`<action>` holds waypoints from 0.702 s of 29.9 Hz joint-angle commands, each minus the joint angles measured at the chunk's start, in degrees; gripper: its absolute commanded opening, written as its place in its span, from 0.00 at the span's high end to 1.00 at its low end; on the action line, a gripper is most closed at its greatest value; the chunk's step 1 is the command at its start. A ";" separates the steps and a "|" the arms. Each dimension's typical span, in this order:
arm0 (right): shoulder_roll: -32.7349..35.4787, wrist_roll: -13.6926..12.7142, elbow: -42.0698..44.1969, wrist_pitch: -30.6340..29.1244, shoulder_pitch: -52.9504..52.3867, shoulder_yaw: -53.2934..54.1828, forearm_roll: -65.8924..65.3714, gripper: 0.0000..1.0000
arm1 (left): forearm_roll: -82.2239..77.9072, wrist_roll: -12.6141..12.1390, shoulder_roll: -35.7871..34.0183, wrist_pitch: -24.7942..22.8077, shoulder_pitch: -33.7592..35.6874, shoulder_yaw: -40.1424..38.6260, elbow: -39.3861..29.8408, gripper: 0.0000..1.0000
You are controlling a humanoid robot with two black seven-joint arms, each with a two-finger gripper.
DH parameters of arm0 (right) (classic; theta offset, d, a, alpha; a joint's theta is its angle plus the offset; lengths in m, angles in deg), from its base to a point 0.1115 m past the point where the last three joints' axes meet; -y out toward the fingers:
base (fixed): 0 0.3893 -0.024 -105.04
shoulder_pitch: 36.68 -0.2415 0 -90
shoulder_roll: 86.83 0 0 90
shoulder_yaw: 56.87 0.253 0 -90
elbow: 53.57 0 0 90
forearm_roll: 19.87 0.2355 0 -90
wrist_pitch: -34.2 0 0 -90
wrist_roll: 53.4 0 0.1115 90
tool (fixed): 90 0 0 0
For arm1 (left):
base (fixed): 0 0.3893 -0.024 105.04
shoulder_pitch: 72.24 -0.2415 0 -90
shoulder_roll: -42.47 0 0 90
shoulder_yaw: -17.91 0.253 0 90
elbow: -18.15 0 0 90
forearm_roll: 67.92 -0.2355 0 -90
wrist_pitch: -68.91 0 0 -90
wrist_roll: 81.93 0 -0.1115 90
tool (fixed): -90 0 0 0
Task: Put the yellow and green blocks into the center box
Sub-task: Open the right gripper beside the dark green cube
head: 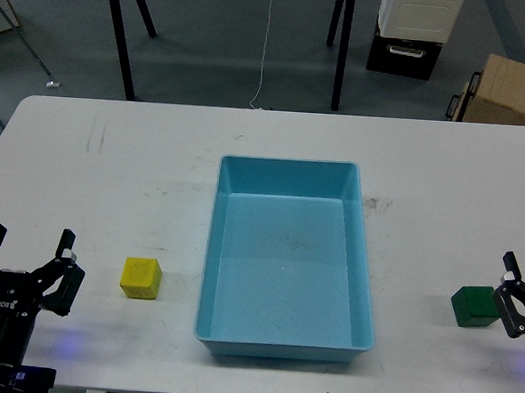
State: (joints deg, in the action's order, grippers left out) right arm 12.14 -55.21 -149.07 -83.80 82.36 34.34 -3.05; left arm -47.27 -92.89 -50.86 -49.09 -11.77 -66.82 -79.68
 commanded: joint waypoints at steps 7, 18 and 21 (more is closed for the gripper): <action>0.49 -0.56 0.48 0.00 -0.91 -0.15 -0.29 0.00 | 0.00 3.14 1.40 0.00 0.35 -0.35 -0.09 0.00; 34.76 -1.44 2.06 6.37 -10.38 -4.19 -8.37 0.00 | 0.00 3.05 1.22 0.00 2.54 -0.18 0.18 0.00; 43.03 -1.53 4.34 7.61 -18.55 -9.80 -10.22 0.00 | -0.09 3.14 1.31 0.00 3.33 -0.09 0.27 0.00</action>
State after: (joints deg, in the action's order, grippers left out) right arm 47.19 -56.67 -146.64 -77.64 71.23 29.47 -11.28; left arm -47.29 -89.79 -49.60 -49.09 -9.15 -66.99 -79.51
